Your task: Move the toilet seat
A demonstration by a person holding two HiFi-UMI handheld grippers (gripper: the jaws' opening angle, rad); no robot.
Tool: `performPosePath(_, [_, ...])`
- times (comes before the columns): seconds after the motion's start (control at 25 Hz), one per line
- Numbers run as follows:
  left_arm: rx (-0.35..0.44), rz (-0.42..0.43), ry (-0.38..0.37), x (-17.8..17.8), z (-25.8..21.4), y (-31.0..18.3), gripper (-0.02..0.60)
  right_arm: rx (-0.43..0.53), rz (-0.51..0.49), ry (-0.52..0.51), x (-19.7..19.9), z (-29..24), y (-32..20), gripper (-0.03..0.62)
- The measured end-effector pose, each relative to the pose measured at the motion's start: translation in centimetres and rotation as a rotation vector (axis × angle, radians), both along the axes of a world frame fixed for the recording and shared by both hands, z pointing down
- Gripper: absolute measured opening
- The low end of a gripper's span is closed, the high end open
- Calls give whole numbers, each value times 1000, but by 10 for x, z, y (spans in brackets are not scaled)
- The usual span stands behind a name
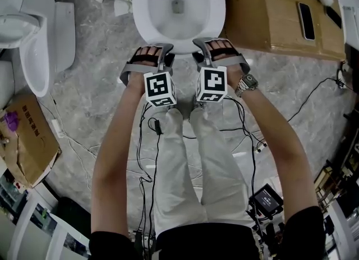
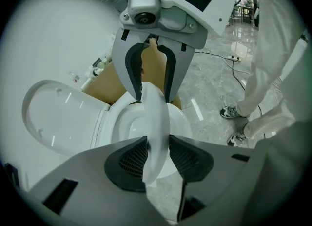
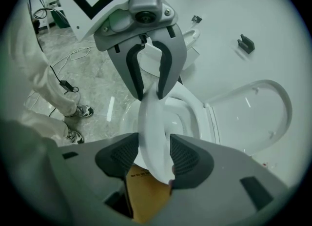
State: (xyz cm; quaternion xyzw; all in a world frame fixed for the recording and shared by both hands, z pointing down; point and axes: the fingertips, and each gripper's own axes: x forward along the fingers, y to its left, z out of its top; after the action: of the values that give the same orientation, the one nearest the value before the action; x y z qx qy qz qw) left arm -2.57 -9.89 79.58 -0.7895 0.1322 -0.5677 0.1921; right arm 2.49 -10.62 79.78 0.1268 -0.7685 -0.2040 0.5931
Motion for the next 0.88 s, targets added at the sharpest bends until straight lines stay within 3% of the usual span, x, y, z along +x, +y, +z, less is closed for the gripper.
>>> performPosePath(0.88, [68,33,30,2,-89,-34,123,85,36,-50,-1,-88,-27,149])
